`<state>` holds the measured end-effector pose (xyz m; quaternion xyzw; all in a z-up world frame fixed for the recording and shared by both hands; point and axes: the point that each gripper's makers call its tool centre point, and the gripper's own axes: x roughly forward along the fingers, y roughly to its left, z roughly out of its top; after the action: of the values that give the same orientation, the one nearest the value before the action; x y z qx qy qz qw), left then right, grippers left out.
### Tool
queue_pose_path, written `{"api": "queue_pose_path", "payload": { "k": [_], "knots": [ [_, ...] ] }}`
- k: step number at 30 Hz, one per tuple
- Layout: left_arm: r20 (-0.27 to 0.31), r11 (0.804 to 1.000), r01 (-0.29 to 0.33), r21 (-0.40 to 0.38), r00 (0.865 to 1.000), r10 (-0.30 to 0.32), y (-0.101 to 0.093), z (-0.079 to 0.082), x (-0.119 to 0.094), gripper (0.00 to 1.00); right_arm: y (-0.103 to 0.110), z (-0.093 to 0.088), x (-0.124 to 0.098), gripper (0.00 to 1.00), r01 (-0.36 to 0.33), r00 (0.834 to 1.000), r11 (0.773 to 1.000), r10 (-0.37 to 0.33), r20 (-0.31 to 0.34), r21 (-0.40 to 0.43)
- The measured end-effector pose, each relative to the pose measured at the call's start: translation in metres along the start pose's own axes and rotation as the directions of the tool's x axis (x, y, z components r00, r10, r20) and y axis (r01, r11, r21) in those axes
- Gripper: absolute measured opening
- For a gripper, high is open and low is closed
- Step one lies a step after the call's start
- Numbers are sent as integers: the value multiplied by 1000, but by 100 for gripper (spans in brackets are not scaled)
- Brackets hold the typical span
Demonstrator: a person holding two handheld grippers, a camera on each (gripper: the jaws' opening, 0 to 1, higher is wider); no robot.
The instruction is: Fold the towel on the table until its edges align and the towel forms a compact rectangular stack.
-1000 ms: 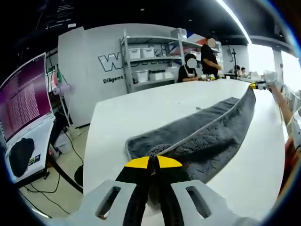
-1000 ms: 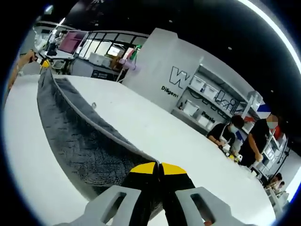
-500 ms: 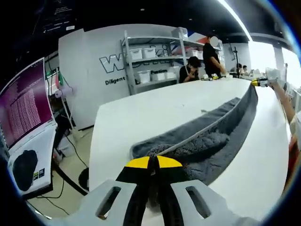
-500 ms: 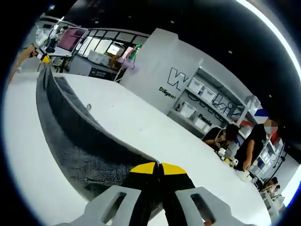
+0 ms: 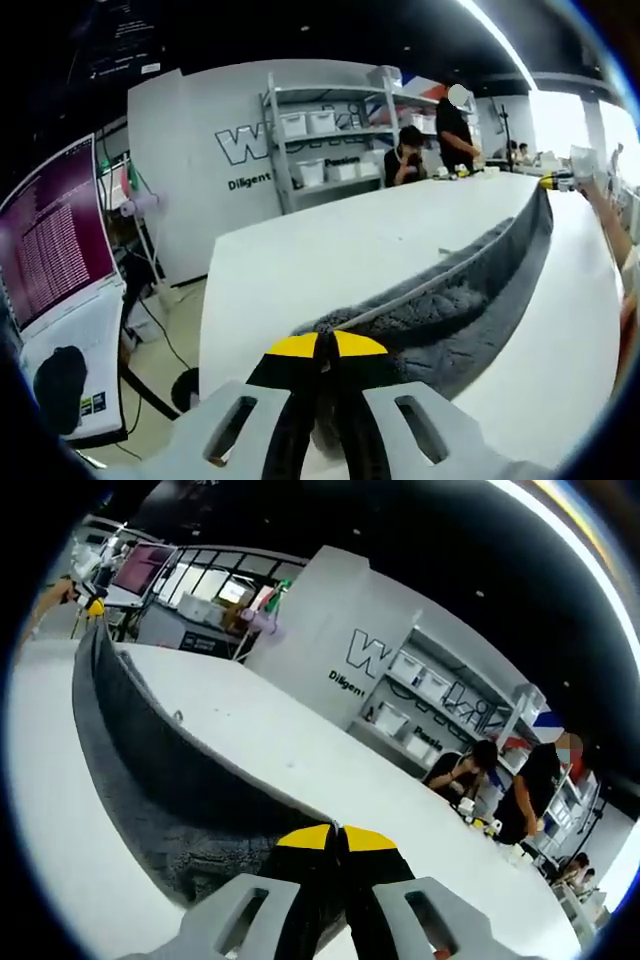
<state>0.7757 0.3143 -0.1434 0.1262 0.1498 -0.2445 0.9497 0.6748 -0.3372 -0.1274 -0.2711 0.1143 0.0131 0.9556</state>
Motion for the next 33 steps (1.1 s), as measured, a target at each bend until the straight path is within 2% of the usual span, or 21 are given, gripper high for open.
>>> {"api": "queue_pose_path", "payload": {
  "k": [8, 19, 28, 33],
  "knots": [
    [25, 1000, -9, 11, 1000, 9, 6, 15, 10, 3, -3, 1, 7, 0, 21, 1000, 1000, -21, 17, 18],
    [38, 1000, -16, 21, 999, 15, 13, 26, 27, 3, -10, 8, 9, 0, 67, 997, 998, -68, 40, 16],
    [29, 1000, -17, 7, 999, 17, 18, 23, 48, 3, -8, 0, 17, 0, 87, 996, 996, -87, 30, 2],
    [-3, 1000, -16, 14, 1000, 16, 14, 12, 61, 3, -3, -11, 28, 0, 89, 996, 996, -88, 10, -19]
  ]
}}
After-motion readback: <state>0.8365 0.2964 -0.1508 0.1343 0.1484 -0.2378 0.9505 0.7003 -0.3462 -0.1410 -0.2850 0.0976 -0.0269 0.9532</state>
